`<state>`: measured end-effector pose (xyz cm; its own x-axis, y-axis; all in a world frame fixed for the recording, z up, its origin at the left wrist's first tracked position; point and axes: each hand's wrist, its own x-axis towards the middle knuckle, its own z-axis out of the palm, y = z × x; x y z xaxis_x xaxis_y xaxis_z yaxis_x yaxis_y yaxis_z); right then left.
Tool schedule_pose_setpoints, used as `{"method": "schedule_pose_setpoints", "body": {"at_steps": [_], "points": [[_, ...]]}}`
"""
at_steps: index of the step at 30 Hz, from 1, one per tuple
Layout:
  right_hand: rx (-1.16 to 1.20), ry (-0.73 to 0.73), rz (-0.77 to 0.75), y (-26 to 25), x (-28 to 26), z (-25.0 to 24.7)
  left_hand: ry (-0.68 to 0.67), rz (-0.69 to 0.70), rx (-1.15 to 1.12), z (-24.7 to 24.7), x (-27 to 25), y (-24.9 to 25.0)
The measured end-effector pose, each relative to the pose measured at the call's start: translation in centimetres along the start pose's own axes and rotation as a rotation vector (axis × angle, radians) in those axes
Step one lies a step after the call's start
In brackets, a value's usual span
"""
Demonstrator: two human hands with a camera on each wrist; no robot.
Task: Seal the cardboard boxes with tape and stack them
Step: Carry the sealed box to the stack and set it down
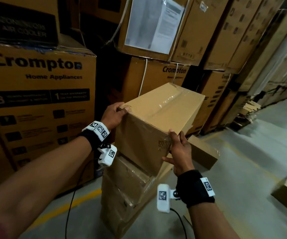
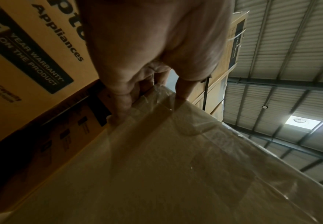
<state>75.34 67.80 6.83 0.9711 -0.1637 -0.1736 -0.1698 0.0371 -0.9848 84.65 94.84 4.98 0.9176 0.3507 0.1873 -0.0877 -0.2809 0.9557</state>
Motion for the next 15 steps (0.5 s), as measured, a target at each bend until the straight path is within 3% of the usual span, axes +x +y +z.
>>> {"method": "schedule_pose_setpoints", "body": {"at_steps": [7,15], "points": [[-0.004,0.012,0.031,1.7,1.0,2.6,-0.01,0.01,0.08,-0.8,2.5,-2.3],[-0.039,0.006,-0.031,4.1,0.9,3.7,0.032,-0.028,0.106,-0.3,-0.1,-3.4]]}}
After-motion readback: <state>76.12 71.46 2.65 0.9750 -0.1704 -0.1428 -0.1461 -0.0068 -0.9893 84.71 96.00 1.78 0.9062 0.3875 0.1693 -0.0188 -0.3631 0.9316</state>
